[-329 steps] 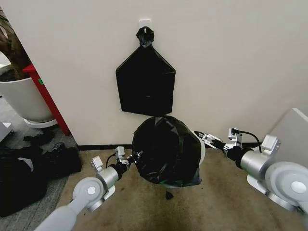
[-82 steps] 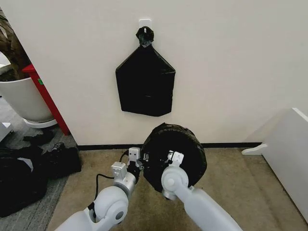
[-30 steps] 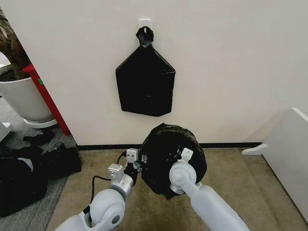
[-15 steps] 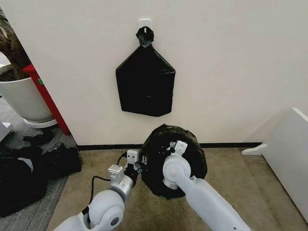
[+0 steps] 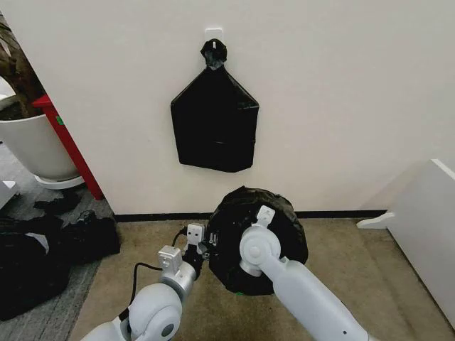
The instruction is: Place the garbage bag over the trash bin.
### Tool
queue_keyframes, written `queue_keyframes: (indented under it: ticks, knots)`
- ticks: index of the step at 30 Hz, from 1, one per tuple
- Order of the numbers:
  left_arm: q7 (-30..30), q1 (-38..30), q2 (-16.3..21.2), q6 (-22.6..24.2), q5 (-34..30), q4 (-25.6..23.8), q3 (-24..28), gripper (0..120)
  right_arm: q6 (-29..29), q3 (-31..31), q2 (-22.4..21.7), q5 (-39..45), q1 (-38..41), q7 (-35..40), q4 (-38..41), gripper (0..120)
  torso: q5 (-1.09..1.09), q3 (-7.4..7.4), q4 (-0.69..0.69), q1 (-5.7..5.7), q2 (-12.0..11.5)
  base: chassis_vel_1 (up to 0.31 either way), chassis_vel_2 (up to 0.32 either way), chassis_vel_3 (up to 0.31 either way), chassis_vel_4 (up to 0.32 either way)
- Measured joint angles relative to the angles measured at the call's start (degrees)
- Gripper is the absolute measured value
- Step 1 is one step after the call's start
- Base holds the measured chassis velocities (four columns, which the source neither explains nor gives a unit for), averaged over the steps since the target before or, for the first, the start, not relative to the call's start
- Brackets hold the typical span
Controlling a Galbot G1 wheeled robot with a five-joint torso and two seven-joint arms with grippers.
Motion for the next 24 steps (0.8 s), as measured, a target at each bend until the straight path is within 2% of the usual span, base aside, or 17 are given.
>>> queue_keyframes:
  ticks: [12,24]
  knots:
    - [0.5,0.8,0.4,0.0,-0.8,-2.4,-0.4,0,-0.1,1.8,2.2,-0.8,0.8,-2.7,-5.8,0,0.0,0.0,0.01,0.0,0.0,0.0,0.0,0.0,0.0]
    - [0.1,1.3,0.1,0.0,-0.5,-1.8,-1.6,0,0.1,-1.6,-0.2,0.9,-2.2,0.7,2.9,0,0.0,0.0,0.01,0.0,0.0,0.0,0.0,0.0,0.0]
